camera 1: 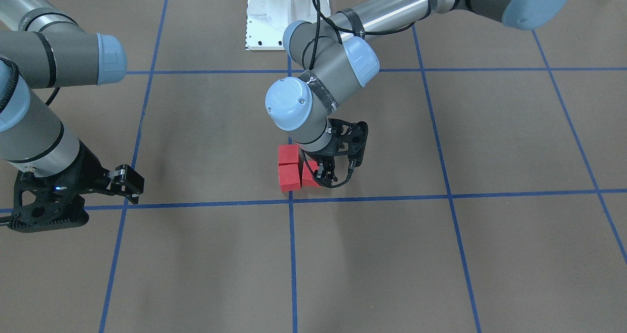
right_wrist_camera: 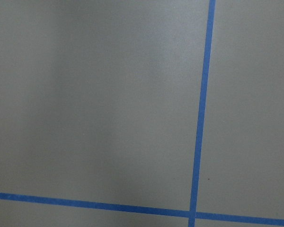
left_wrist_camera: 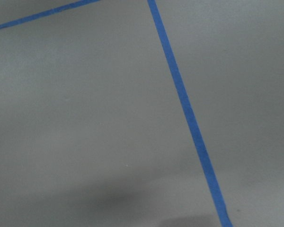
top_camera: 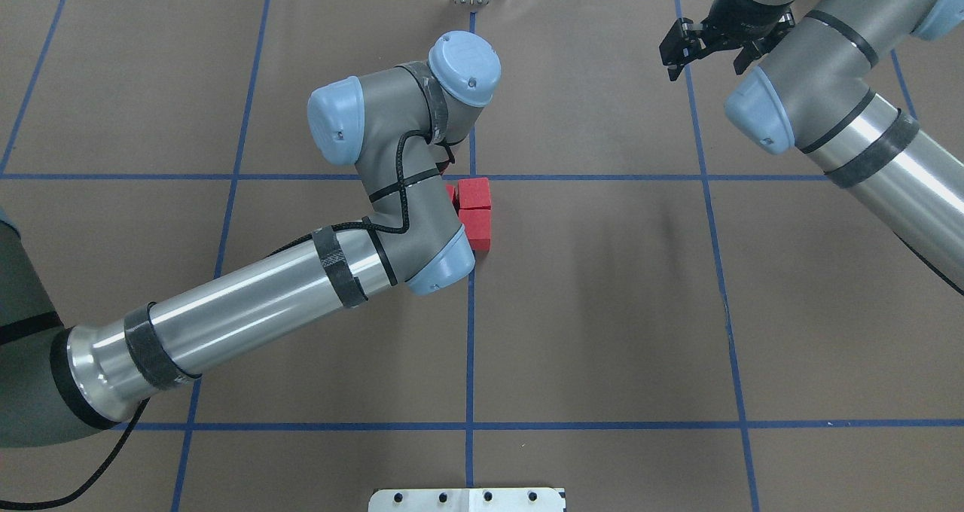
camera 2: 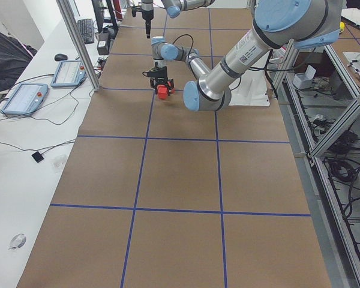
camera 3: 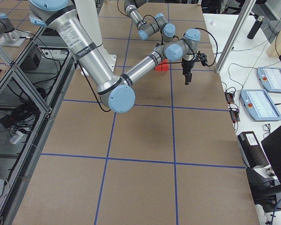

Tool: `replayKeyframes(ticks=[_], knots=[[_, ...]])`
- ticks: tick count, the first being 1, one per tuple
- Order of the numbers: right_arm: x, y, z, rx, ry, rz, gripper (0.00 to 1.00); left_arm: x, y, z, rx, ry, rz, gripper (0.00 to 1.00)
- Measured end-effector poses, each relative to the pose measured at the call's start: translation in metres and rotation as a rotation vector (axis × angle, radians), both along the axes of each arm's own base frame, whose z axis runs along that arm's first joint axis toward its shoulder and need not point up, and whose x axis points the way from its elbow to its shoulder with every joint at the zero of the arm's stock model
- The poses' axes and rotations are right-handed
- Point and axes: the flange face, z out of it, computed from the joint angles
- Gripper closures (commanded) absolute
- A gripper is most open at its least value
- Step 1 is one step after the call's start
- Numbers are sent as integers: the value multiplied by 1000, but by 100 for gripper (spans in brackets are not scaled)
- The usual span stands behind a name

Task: Form red blocks into L shape at center
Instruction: 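Open the left gripper to release the cube beside the pair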

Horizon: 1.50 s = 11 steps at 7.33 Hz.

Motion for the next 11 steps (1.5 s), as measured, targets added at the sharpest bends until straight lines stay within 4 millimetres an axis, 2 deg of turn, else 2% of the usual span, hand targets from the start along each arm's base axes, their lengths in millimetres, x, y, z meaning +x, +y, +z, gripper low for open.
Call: replayKeyframes(ticks=[3,11], knots=[[1,-1,0,0,0,2,1,11,13,5,-4,-5,22,100],[6,-3,-1,3,0,8,1,4,9,-7,10,28,5,100]])
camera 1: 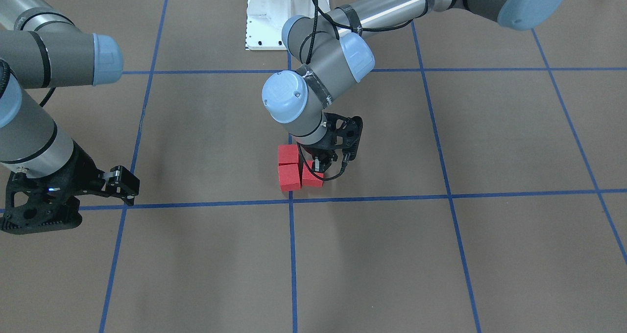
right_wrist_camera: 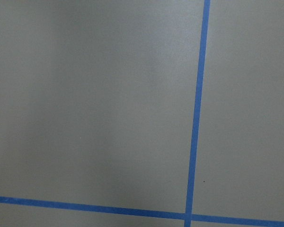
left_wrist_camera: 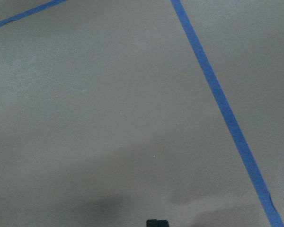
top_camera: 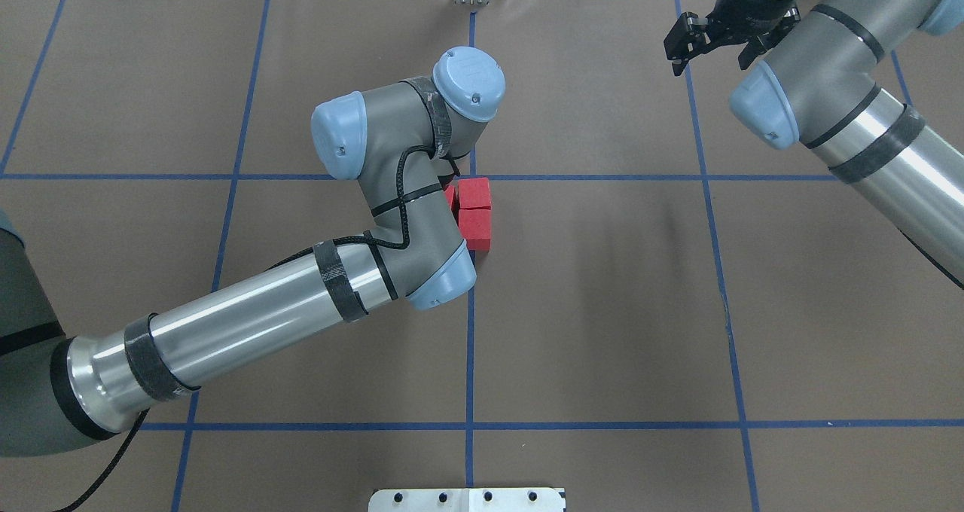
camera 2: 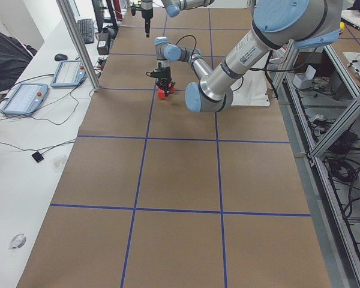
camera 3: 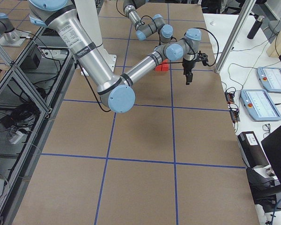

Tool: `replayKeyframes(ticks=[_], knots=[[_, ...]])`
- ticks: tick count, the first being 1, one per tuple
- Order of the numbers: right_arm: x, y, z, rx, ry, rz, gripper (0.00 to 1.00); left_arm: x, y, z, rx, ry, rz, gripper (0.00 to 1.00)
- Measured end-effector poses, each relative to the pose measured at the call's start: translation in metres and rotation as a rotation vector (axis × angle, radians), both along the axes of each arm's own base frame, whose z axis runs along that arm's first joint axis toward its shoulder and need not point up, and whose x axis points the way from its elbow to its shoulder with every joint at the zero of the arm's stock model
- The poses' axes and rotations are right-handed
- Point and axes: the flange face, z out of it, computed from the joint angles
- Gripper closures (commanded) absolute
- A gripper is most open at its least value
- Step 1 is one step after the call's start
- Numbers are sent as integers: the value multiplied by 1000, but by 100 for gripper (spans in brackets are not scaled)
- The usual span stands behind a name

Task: Form red blocks into L shape at center
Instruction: 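Open the left gripper to release the cube beside the pair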

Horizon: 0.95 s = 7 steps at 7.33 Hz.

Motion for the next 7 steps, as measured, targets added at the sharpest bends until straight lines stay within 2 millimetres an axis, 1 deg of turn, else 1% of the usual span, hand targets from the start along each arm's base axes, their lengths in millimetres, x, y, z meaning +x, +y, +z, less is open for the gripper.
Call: replayKeyframes(ticks=[3,7], knots=[[1,0,1,0,1,0,1,0,-3,-5,24,39,-5,100],[0,0,0,2,1,0,1,0,-5,-1,37,56,-6,100]])
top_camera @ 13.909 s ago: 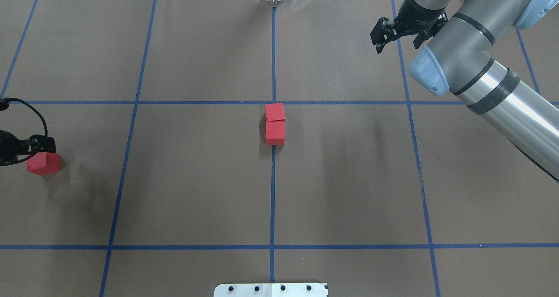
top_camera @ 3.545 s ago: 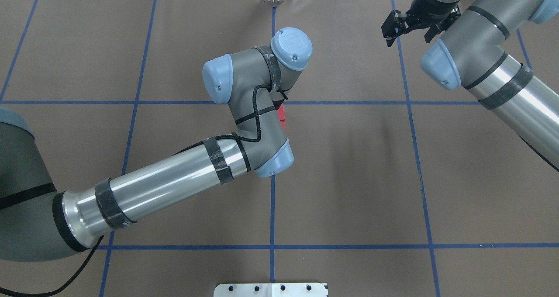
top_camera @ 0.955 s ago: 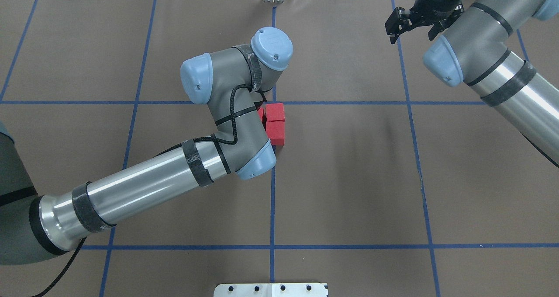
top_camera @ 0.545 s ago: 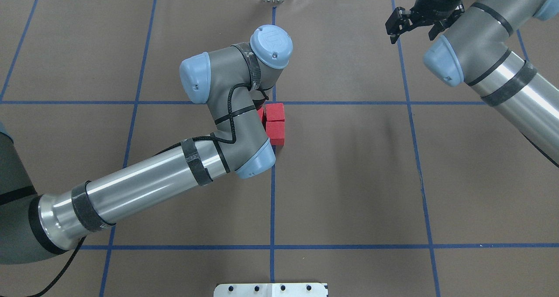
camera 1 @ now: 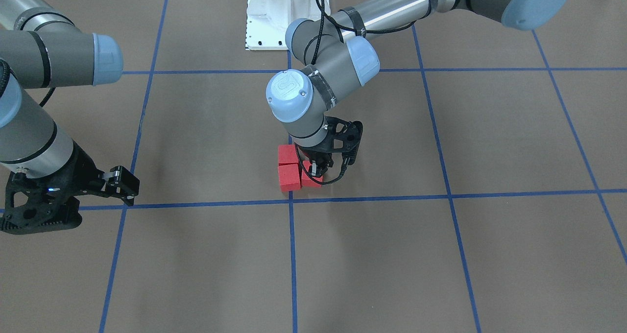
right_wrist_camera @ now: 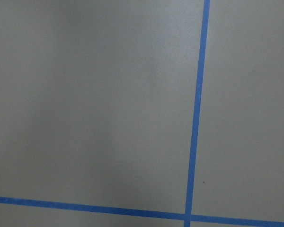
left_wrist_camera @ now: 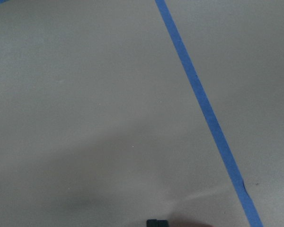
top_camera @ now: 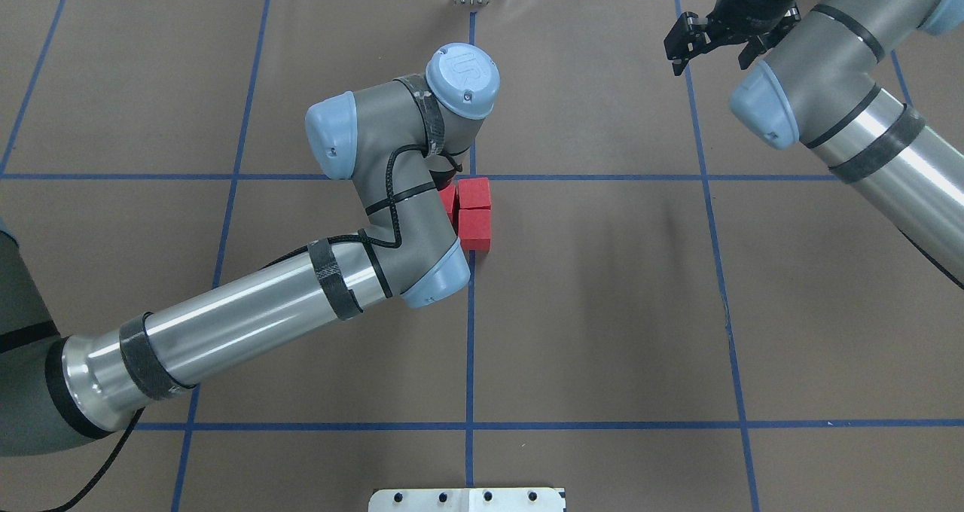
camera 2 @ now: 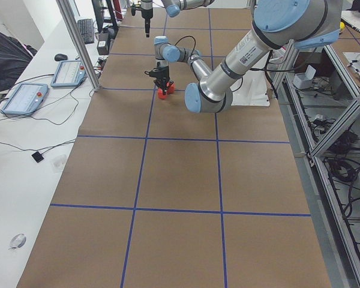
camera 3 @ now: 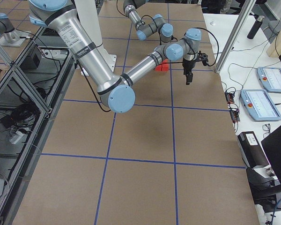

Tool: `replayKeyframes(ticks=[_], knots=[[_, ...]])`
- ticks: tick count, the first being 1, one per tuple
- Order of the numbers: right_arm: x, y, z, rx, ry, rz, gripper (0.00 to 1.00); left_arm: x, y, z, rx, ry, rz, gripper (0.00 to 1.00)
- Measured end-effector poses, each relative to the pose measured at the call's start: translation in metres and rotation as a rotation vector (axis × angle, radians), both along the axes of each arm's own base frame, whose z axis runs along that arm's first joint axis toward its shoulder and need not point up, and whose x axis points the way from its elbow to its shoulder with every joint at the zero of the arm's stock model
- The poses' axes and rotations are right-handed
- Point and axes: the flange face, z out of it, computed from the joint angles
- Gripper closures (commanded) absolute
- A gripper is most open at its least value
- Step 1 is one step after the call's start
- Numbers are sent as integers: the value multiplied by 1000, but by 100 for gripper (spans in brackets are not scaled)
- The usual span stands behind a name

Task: Form red blocks into L shape at center
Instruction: 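Open the left gripper to release the cube beside the pair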

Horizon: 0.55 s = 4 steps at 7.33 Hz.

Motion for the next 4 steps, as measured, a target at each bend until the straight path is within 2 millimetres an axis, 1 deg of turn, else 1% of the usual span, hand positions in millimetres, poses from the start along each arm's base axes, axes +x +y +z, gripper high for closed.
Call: replayKeyframes(ticks=[4], knots=[[1,0,0,2,1,-1,1,0,0,0,11,16,4,100]])
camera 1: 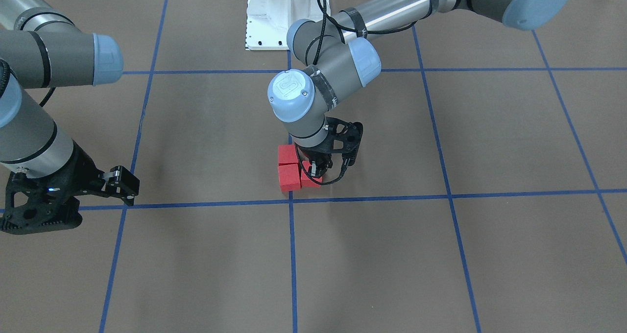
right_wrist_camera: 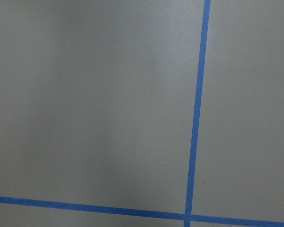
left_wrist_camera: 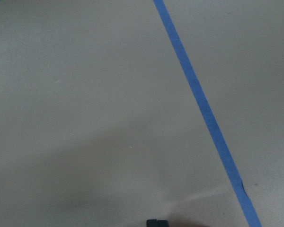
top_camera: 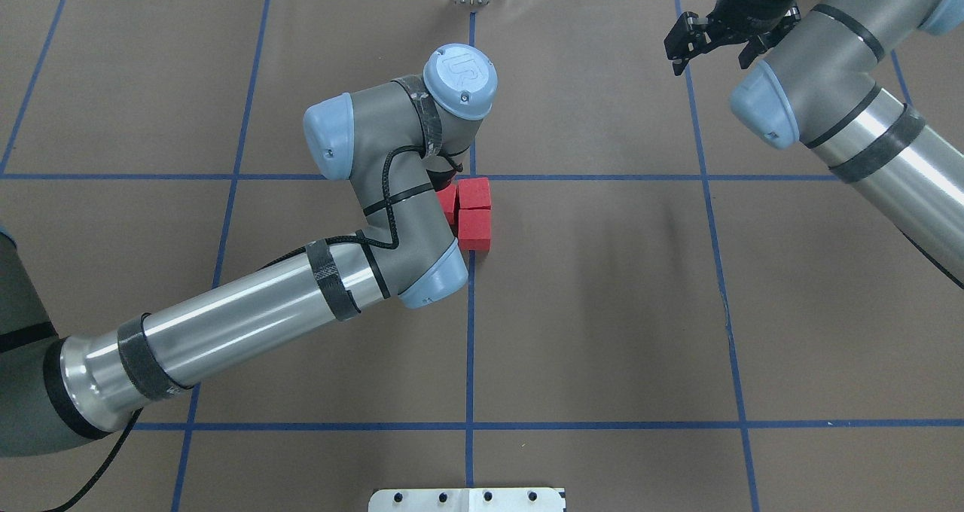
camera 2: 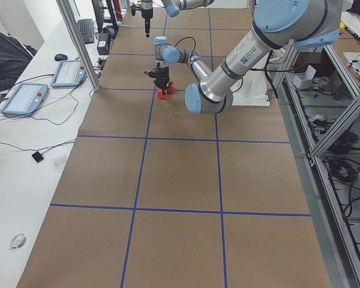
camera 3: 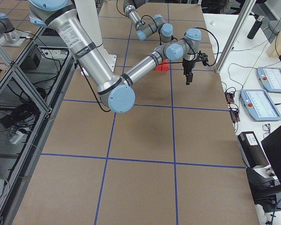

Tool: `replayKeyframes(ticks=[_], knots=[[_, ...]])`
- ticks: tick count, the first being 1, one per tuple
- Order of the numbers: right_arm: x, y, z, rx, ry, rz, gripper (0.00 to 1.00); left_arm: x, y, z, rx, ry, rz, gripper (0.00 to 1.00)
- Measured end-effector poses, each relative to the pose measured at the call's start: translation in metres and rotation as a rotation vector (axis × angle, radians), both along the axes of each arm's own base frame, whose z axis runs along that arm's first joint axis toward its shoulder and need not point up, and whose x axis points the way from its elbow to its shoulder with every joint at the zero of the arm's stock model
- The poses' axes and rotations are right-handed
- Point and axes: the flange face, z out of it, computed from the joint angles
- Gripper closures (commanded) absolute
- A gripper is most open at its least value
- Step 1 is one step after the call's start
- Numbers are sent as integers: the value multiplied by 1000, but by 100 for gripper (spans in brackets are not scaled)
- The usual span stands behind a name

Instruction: Form red blocks into L shape at center

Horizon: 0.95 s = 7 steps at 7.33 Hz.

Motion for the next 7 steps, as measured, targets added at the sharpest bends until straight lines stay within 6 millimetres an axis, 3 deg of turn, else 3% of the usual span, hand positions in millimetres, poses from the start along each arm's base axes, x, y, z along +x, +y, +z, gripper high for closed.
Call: replayKeyframes(ticks=[7], knots=[[1,-1,2,-2,2,2,1,1,5,0,5,8,14,100]])
